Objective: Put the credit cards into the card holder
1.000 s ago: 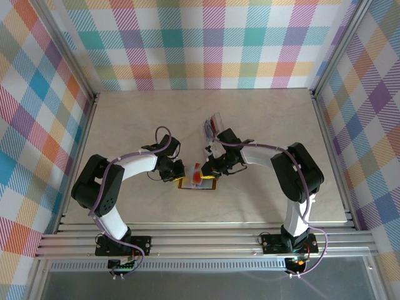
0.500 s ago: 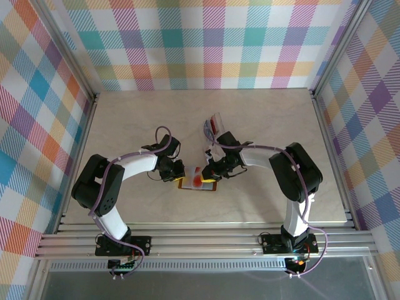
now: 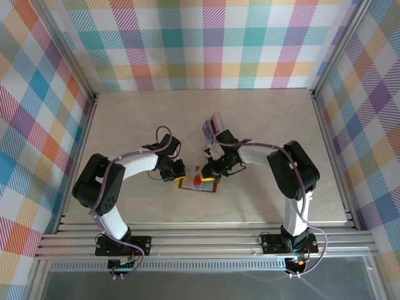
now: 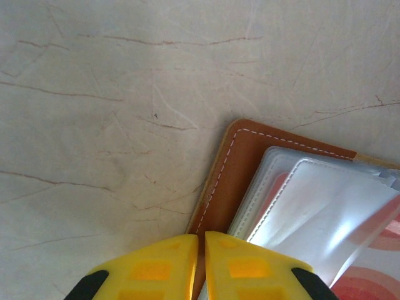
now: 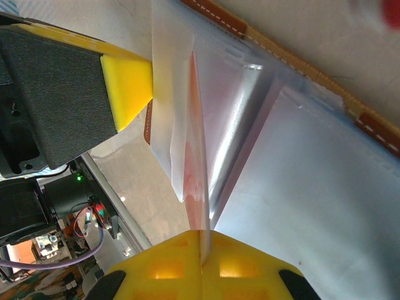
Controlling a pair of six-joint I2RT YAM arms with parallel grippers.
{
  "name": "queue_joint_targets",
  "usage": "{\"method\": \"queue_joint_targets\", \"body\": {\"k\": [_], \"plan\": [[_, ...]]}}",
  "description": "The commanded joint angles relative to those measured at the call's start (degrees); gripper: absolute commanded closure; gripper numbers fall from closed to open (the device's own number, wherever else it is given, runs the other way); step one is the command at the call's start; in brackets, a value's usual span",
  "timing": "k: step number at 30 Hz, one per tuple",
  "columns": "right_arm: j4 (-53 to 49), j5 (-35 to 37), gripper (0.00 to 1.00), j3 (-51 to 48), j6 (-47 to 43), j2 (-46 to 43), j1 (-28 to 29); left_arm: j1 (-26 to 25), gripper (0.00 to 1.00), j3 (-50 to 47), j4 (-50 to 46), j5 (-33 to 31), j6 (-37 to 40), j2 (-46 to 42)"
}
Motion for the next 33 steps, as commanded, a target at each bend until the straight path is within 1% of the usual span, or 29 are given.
{"method": "queue_joint_targets", "body": {"k": [1,15,25,33], "plan": [[-2.66,2.44,1.0,0.49,1.65,3.5,0.47,-1.44,0.86,-1.28,-0.99,-1.53,0.42,3.66],[-0.76,2.18,1.0,-4.47,4.19,1.45,1.93,-1.82,0.86,-1.95,-1.34,-1.76,0.59,2.09],[-1.32,1.29,1.0,-2.64,4.37,3.55,3.36,-2.85,0.86,-2.21,-1.46,-1.62,0.61,1.31],[-0.56,2.35,1.0,-4.56,8.01,0.71,4.72,-2.86,0.86,-4.09,-2.23,-1.97,0.63,-1.6]]}}
